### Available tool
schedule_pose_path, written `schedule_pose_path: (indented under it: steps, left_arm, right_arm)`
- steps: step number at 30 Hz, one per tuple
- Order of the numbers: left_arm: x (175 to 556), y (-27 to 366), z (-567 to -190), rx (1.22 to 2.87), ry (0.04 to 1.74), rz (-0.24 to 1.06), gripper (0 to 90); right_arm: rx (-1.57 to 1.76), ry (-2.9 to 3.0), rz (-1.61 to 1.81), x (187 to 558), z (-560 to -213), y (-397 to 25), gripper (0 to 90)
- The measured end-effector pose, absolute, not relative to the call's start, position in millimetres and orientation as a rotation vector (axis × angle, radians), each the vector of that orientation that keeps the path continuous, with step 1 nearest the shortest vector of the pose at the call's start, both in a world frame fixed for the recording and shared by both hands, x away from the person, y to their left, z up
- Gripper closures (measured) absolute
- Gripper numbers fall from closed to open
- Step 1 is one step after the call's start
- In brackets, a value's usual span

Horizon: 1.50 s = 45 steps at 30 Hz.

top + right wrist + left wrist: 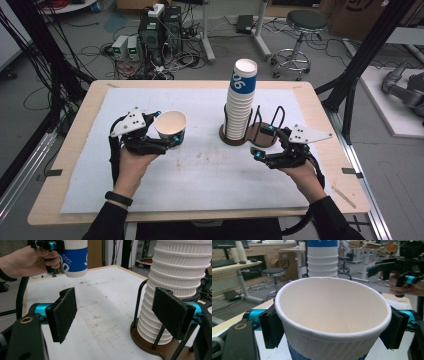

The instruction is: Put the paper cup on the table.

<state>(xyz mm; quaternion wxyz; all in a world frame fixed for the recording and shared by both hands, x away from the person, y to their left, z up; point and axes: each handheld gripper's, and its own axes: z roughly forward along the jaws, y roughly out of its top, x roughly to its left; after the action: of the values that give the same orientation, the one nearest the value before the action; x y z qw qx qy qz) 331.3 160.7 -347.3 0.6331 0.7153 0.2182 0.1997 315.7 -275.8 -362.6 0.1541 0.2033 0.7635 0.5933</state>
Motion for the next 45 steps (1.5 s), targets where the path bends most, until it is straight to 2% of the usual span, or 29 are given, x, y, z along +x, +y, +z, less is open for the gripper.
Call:
schedule_pose_path:
  steps: [14,19,24,32,45]
  left_arm:
    - [338.9,181.0,-349.4,1.597,0.589,0.542,20.7]
    - [347.7,188.4,-353.1,1.556,0.655,0.613,20.7]
    - [357.2,196.0,-358.0,1.514,0.692,0.627,20.6]
    - [370.3,201.8,-367.7,1.527,0.745,0.727,20.7]
    - [395.2,202.3,-392.3,1.552,0.858,0.694,20.8]
  right_arm:
    - [0.614,2.168,1.694,317.9,-362.2,-277.0,20.6]
    - [0.605,2.155,1.694,318.5,-361.5,-276.8,20.6]
    - [0.613,2.157,1.697,318.3,-361.4,-277.3,20.6]
    - [0.617,2.137,1.719,319.0,-360.4,-280.2,20.5]
    - [0.62,2.138,1.717,318.6,-360.4,-280.1,20.6]
